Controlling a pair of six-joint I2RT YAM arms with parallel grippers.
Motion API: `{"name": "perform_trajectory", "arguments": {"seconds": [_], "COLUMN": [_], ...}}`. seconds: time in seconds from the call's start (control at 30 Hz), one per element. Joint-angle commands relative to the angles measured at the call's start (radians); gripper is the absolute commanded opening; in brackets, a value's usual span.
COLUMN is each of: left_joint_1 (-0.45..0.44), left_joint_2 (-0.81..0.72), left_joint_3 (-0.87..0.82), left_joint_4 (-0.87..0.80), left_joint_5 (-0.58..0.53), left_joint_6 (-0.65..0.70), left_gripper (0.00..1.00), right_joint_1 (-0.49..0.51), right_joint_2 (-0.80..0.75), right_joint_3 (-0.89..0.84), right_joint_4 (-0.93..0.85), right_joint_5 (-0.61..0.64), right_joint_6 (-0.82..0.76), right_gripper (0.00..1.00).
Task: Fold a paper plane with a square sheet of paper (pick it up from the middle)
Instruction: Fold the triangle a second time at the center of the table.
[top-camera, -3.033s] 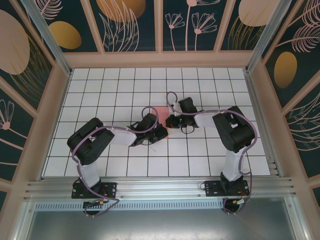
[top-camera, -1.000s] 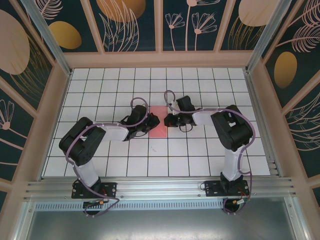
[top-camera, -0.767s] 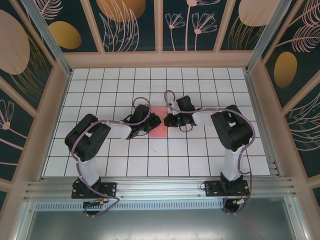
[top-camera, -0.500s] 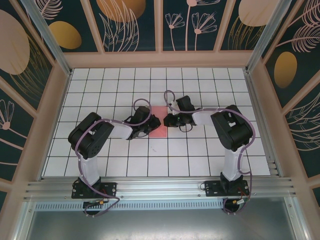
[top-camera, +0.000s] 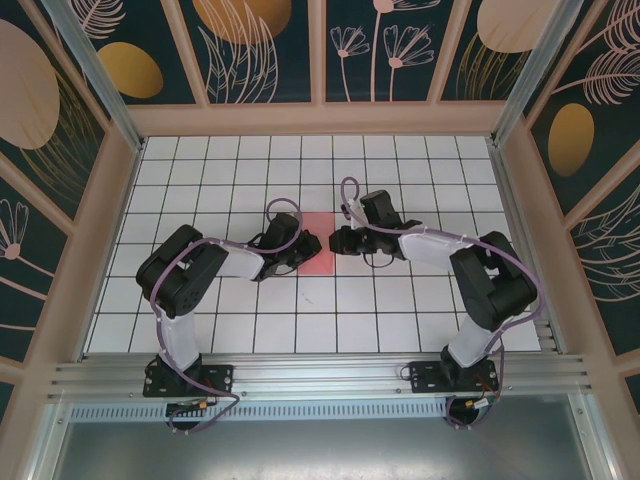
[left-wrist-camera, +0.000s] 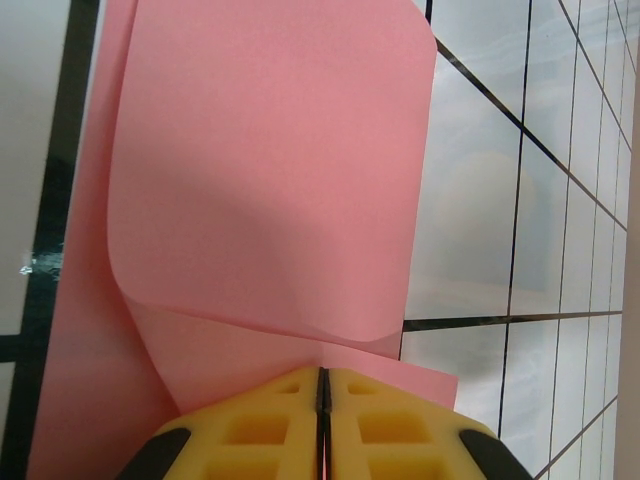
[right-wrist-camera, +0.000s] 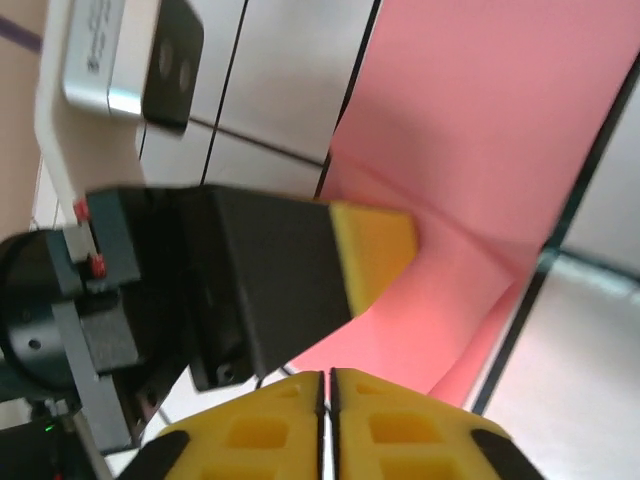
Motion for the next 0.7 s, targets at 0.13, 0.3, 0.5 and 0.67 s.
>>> {"name": "perform_trajectory", "arguments": {"seconds": [0.13,0.3,0.5,0.67], "left_joint_1": [0.004,0.004,0.003,0.004], "left_joint_2": [0.021,0.023,0.028,0.028], "left_joint_3": [0.001,0.005,0.010,0.011], "left_joint_4": [-0.041,-0.043,-0.053,-0.068], "left_joint_5": [0.005,0.009,0.003,-0.012], "left_joint_6": [0.014,0.014,0.020,0.029], "left_gripper": [0.13,0.13,0.13,0.13], "right_joint_1": [0.046,0.049,0.039,0.026], "right_joint_2": [0.079,0.143,0.187,0.199], "right_joint_3": [-0.016,0.024,0.035,0.011], "right_joint_4": [0.067,0.021,-0.019,-0.071], "right_joint_5": [-0.116,-0.113,-0.056,-0.031], "right_joint_6": [0.037,0.024,0.011,-0.010], "right_gripper": [0.05,0.03,0.02,0.02]}}
